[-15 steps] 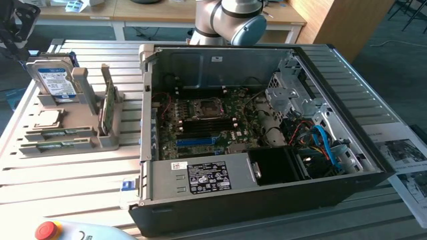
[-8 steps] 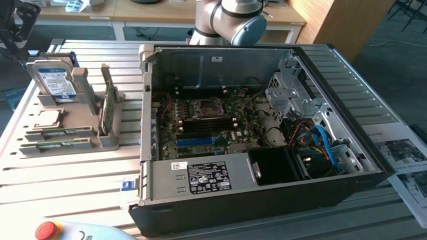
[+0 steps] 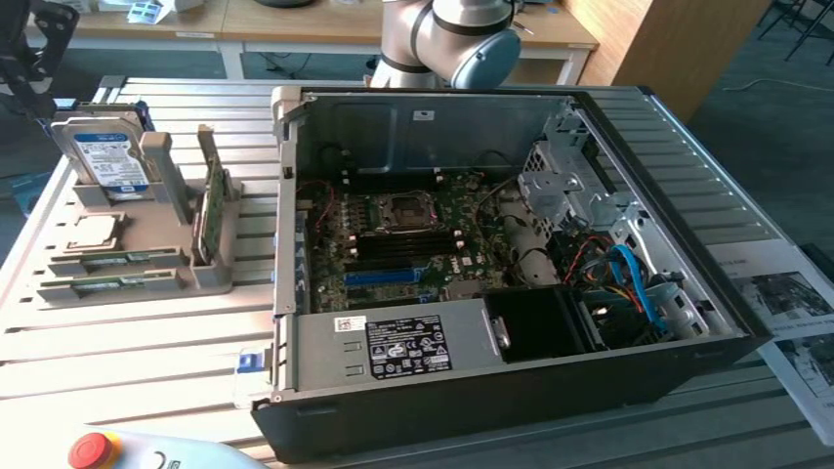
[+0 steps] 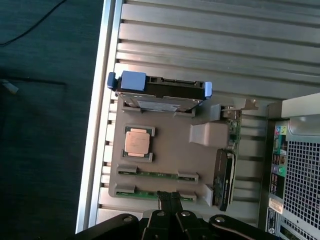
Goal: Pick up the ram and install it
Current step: 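Pick up the ram and move it above insertion slot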
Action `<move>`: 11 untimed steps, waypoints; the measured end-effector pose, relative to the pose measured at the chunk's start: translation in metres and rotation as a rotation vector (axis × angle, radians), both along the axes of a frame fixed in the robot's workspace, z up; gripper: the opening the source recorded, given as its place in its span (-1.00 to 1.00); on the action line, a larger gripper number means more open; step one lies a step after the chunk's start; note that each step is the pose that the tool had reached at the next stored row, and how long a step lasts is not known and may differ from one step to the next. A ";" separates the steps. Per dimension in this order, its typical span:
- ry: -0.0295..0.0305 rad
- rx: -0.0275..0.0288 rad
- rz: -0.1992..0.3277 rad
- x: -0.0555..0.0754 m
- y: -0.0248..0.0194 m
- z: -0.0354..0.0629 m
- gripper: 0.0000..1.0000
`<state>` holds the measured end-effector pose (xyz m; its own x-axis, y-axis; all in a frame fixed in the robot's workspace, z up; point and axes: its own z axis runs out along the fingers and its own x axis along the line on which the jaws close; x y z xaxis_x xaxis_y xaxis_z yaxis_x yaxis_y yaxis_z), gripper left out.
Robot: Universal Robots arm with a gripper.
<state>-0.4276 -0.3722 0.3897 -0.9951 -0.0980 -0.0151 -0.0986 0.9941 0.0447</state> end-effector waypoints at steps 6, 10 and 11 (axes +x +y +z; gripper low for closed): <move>0.0001 0.0041 0.061 0.000 0.0000 0.0001 -0.80; -0.0003 0.0160 0.089 0.000 -0.0001 0.0000 -0.80; -0.0006 0.0205 0.095 0.000 -0.0001 0.0000 -0.80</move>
